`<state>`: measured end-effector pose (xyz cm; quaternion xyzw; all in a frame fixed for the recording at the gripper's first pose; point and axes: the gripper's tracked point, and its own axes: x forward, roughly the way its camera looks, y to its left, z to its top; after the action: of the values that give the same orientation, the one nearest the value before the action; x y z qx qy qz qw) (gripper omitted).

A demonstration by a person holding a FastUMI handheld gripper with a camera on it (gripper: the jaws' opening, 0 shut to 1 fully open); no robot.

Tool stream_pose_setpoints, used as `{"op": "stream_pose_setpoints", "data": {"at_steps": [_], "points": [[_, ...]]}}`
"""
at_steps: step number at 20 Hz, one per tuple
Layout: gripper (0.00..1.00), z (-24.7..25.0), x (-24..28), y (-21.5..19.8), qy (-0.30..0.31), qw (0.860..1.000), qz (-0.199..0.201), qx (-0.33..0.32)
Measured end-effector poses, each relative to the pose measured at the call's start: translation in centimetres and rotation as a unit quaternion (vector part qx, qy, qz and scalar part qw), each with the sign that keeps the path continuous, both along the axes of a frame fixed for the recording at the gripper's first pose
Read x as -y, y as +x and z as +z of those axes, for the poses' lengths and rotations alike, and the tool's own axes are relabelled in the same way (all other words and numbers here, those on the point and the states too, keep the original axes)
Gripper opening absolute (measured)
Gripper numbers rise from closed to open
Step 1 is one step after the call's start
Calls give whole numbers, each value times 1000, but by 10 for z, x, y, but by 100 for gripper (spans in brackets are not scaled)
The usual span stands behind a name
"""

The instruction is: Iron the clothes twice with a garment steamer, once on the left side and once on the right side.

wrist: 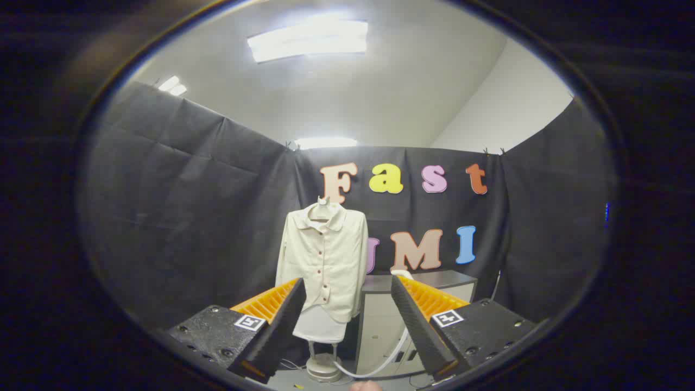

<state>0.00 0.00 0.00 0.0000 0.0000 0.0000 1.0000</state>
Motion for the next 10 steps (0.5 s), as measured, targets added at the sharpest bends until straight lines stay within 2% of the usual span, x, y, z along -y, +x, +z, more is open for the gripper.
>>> {"op": "stream_pose_setpoints", "data": {"at_steps": [10], "points": [[96, -2, 16, -3, -5, 1000, -11, -8]]}}
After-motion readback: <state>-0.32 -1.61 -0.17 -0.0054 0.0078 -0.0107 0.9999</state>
